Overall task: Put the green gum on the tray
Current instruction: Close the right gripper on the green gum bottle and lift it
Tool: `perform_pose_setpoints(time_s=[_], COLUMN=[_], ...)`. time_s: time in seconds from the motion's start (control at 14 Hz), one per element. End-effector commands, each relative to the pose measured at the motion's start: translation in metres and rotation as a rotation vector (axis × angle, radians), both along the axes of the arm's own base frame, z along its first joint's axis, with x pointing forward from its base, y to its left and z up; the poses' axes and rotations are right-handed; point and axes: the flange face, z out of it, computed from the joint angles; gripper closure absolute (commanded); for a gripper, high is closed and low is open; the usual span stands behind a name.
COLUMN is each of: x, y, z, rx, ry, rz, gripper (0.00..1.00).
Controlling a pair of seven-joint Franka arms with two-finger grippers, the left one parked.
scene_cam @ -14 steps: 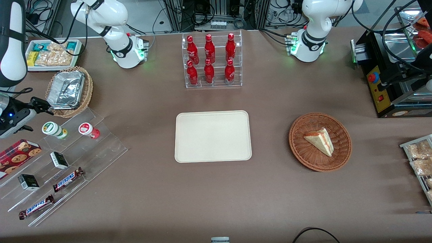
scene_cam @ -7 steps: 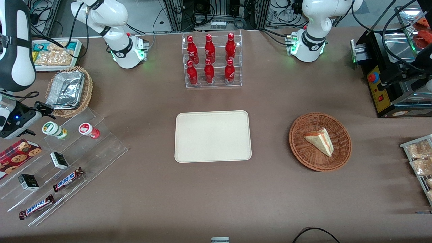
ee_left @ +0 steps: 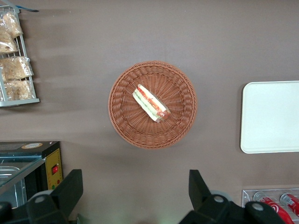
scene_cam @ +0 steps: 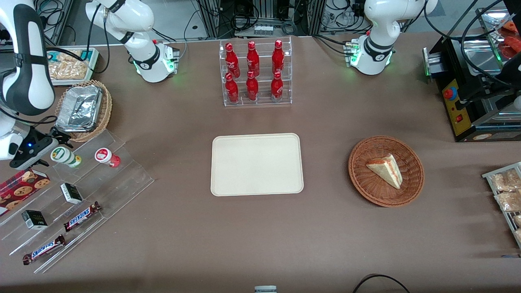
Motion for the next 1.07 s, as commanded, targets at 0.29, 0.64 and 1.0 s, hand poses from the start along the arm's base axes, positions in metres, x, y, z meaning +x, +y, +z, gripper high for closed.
perform_pose_setpoints(time_s=[0.29, 0.64, 1.0], x=[-0.009, -0.011, 0.013], y=[-0.01, -0.013, 0.016], z=[-0.019, -0.016, 0.019], rx=[-0.013, -0.01, 0.003], ry=[-0.013, -0.004, 0.012], rz=[0.036, 0.035, 0.03], gripper=[0.27, 1.0, 1.0])
